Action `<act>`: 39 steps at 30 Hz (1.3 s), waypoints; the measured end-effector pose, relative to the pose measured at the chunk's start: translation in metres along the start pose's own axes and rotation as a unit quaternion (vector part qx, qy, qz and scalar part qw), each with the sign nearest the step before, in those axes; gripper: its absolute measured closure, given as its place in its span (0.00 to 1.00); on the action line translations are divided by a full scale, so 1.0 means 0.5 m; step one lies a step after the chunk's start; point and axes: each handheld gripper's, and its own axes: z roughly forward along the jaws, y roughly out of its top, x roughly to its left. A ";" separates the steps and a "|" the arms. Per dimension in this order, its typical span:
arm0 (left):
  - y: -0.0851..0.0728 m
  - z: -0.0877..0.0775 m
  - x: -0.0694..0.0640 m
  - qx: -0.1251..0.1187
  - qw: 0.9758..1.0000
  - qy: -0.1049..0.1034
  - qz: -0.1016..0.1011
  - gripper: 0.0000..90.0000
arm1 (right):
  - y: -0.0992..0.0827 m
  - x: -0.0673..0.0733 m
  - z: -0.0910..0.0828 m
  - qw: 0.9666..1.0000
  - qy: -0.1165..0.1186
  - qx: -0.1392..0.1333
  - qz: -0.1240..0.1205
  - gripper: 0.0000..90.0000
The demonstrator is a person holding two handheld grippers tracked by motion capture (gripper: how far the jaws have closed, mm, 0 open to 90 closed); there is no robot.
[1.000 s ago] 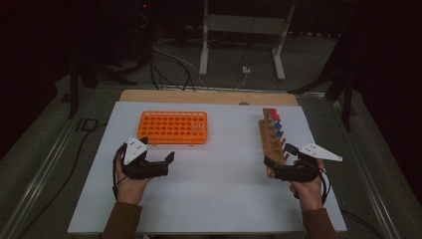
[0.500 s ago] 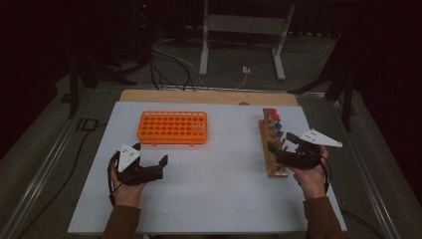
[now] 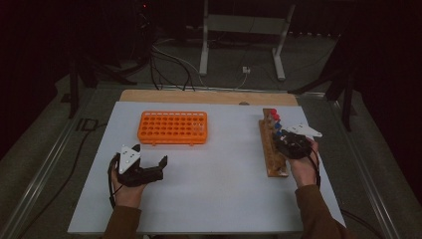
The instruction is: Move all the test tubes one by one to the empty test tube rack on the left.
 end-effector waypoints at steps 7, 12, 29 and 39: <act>-0.001 0.001 -0.007 0.001 1.000 -0.005 0.003 0.01 | -0.004 -0.002 0.022 1.000 0.016 0.007 0.010 0.84; -0.001 0.003 -0.011 0.002 1.000 -0.005 0.003 0.01 | -0.004 0.008 0.028 1.000 0.016 0.009 0.004 0.84; -0.002 0.007 -0.016 0.004 1.000 -0.003 0.003 0.01 | 0.032 -0.008 -0.025 0.999 0.015 -0.020 0.020 0.85; 0.000 0.007 -0.019 0.006 1.000 0.000 0.008 0.01 | 0.086 0.015 -0.093 0.995 0.069 -0.066 0.016 0.85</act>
